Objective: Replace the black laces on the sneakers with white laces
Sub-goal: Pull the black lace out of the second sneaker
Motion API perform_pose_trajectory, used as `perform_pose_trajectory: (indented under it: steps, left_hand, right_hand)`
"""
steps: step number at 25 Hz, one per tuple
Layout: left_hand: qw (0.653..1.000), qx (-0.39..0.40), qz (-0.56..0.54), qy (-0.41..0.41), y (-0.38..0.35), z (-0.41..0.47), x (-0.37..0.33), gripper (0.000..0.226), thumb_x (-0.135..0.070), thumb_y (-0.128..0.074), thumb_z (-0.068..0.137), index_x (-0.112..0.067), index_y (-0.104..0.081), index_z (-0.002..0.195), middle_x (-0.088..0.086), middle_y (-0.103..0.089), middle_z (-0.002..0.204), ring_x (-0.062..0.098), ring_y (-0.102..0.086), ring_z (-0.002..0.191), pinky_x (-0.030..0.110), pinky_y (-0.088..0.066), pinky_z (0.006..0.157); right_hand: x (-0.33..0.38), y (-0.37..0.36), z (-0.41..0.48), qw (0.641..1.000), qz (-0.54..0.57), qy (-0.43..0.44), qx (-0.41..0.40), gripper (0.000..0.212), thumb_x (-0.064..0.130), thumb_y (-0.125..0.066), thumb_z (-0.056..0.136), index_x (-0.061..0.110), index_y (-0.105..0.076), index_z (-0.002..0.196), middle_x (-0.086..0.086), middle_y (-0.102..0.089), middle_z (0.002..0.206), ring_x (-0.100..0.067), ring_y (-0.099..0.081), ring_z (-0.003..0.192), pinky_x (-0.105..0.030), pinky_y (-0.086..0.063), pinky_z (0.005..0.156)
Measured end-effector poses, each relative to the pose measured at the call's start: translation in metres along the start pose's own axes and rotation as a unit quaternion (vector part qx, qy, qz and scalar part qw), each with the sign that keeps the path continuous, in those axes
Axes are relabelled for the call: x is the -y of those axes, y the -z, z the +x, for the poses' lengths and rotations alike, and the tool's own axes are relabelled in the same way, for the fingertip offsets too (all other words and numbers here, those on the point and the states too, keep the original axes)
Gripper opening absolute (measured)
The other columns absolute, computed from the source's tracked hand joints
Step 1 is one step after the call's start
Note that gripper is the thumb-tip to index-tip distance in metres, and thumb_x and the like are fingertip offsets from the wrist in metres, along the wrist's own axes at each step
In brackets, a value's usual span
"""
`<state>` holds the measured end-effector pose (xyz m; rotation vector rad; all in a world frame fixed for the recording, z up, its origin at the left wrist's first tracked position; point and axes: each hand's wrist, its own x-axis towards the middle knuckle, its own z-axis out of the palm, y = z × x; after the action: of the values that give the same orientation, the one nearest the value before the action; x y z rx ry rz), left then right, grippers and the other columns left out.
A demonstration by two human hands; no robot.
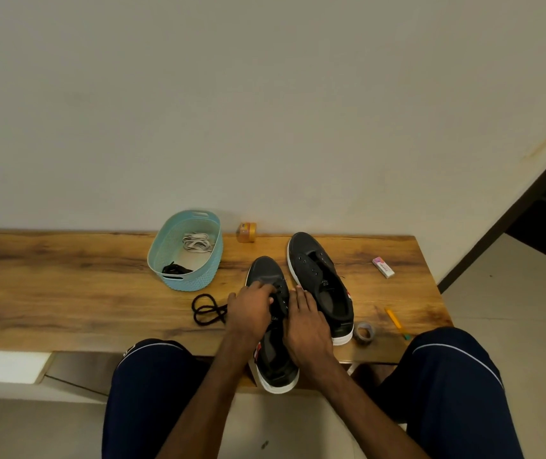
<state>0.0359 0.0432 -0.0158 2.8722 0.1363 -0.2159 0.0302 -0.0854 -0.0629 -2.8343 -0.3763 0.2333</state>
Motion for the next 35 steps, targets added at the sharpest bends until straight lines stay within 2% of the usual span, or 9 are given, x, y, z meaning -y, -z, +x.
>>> perform_pose_trajectory:
  steps: [8, 12, 14, 17, 20, 25, 31, 33, 35]
  left_hand:
    - [0.997, -0.051, 0.051, 0.037, 0.013, 0.003, 0.005, 0.016, -0.021, -0.055, 0.097, -0.024, -0.062, 0.112, 0.002, -0.057, 0.122, 0.021, -0.05, 0.117, 0.039, -0.043, 0.098]
    - [0.969, -0.183, 0.046, 0.158, 0.044, 0.0, 0.045, 0.021, -0.018, -0.058, 0.095, -0.016, -0.066, 0.114, 0.007, -0.06, 0.113, 0.025, -0.056, 0.105, 0.042, -0.051, 0.085]
    - [0.957, -0.205, 0.008, 0.204, 0.053, -0.003, 0.061, 0.022, -0.017, -0.061, 0.093, -0.016, -0.068, 0.114, 0.009, -0.059, 0.11, 0.027, -0.057, 0.101, 0.044, -0.052, 0.081]
    - [0.977, -0.136, 0.005, 0.166, 0.047, -0.008, 0.059, 0.034, -0.024, -0.062, 0.094, -0.017, -0.059, 0.127, 0.011, -0.052, 0.124, 0.027, -0.049, 0.115, 0.042, -0.05, 0.086]
    - [0.99, -0.003, -0.099, 0.1, 0.026, -0.012, 0.04, 0.058, -0.043, -0.067, 0.089, -0.023, -0.048, 0.14, 0.012, -0.041, 0.14, 0.029, -0.039, 0.131, 0.044, -0.045, 0.101]
    - [0.976, 0.093, -0.15, 0.13, -0.011, -0.016, 0.022, 0.07, -0.051, -0.072, 0.081, -0.016, -0.045, 0.134, 0.01, -0.053, 0.13, 0.028, -0.054, 0.119, 0.041, -0.049, 0.096]
    - [0.93, -0.028, -0.308, 0.197, -0.061, -0.042, -0.007, 0.069, -0.03, -0.065, 0.092, -0.01, -0.025, 0.146, 0.01, -0.038, 0.145, 0.024, -0.038, 0.134, 0.037, -0.043, 0.106]
    - [0.916, -0.049, -0.345, 0.199, -0.066, -0.042, -0.009, 0.074, -0.026, -0.062, 0.095, -0.009, -0.019, 0.151, 0.01, -0.034, 0.15, 0.024, -0.035, 0.139, 0.037, -0.041, 0.109]
    - [0.909, -0.061, -0.363, 0.196, -0.068, -0.042, -0.01, 0.077, -0.022, -0.063, 0.094, -0.009, -0.015, 0.154, 0.008, -0.031, 0.154, 0.023, -0.032, 0.142, 0.036, -0.04, 0.11]
  right_hand:
    - [0.0, 0.0, 0.002, 1.0, 0.009, -0.003, -0.008, 0.065, 0.037, -0.031, 0.104, 0.012, -0.008, 0.159, -0.008, -0.011, 0.167, -0.021, -0.012, 0.153, -0.041, -0.024, 0.12]
    - [-0.001, -0.001, 0.001, 1.0, 0.018, -0.009, -0.021, 0.061, 0.035, -0.028, 0.105, 0.012, -0.011, 0.159, -0.007, -0.015, 0.166, -0.021, -0.014, 0.153, -0.04, -0.024, 0.12]
    - [0.0, -0.002, 0.002, 0.999, 0.021, -0.008, -0.023, 0.06, 0.036, -0.027, 0.105, 0.013, -0.012, 0.159, -0.007, -0.016, 0.166, -0.02, -0.015, 0.152, -0.04, -0.025, 0.12]
    - [0.0, 0.0, 0.001, 0.999, 0.043, 0.002, -0.025, 0.06, 0.036, -0.03, 0.105, 0.015, -0.015, 0.158, -0.005, -0.02, 0.165, -0.02, -0.019, 0.151, -0.041, -0.027, 0.119]
    - [0.003, 0.004, 0.003, 0.986, 0.152, 0.055, -0.033, 0.057, 0.039, -0.037, 0.105, 0.022, -0.022, 0.157, 0.001, -0.019, 0.164, -0.017, -0.019, 0.149, -0.041, -0.027, 0.12]
    - [-0.002, 0.015, 0.026, 0.974, 0.201, 0.104, -0.031, 0.048, 0.016, -0.043, 0.102, 0.018, -0.039, 0.15, -0.001, -0.04, 0.153, -0.018, -0.034, 0.141, -0.041, -0.033, 0.117]
    - [-0.006, 0.003, 0.038, 0.98, 0.175, 0.097, -0.014, 0.023, 0.025, -0.048, 0.104, 0.017, -0.064, 0.118, 0.004, -0.052, 0.119, -0.014, -0.041, 0.111, -0.029, -0.039, 0.098]
    - [-0.006, 0.003, 0.043, 0.979, 0.18, 0.092, -0.009, 0.008, 0.019, -0.052, 0.101, 0.02, -0.06, 0.1, 0.008, -0.046, 0.108, -0.011, -0.038, 0.102, -0.026, -0.036, 0.091]
    - [-0.006, 0.002, 0.044, 0.979, 0.186, 0.083, 0.005, 0.013, 0.012, -0.049, 0.102, 0.021, -0.051, 0.092, 0.007, -0.041, 0.104, -0.013, -0.036, 0.097, -0.028, -0.035, 0.087]
